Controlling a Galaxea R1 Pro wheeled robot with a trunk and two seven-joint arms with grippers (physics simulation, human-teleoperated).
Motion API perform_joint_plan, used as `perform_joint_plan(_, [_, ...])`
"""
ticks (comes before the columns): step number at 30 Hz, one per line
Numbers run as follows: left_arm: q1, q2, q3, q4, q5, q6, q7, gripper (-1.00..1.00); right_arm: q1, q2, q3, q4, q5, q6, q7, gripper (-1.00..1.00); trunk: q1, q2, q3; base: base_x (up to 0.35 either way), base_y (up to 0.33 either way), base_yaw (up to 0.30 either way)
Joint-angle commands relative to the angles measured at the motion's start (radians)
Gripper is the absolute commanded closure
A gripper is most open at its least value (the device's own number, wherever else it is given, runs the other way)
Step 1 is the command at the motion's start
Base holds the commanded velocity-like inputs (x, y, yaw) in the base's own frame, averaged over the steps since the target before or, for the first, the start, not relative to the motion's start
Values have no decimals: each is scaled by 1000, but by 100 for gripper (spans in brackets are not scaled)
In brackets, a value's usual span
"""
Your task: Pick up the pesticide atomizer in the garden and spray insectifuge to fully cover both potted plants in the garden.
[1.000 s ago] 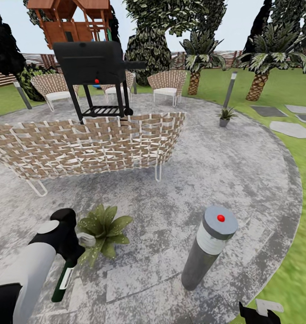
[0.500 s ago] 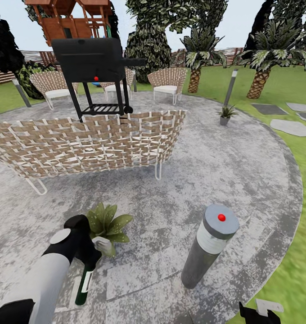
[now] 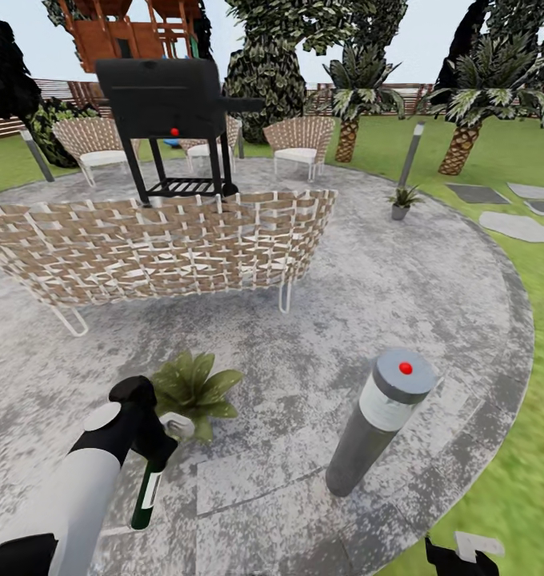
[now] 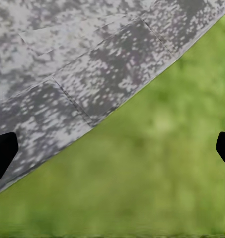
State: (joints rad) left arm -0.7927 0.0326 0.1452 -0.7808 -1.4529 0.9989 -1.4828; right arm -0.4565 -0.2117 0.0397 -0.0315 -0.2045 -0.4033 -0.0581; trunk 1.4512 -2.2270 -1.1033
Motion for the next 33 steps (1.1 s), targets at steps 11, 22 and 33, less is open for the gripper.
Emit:
perform_joint_plan(11, [0,-2,2,-6,-6,11,-10,100,-1,0,5,1,-6,-3,-2,-100,-1,0,-1,-18,316,-143])
perform_joint_plan(22, [0,-9,1,-6,-8,11,-8,100,-1,0,5,1,-6,-3,-2,-100,-1,0,-1,-127,263,-289])
perform_joint_plan(33, [-16,-39,-9,-8,-39,19,3,100,-1,0,6,1,-6,-3,-2,-100,-1,0,-1,-2,7,-123])
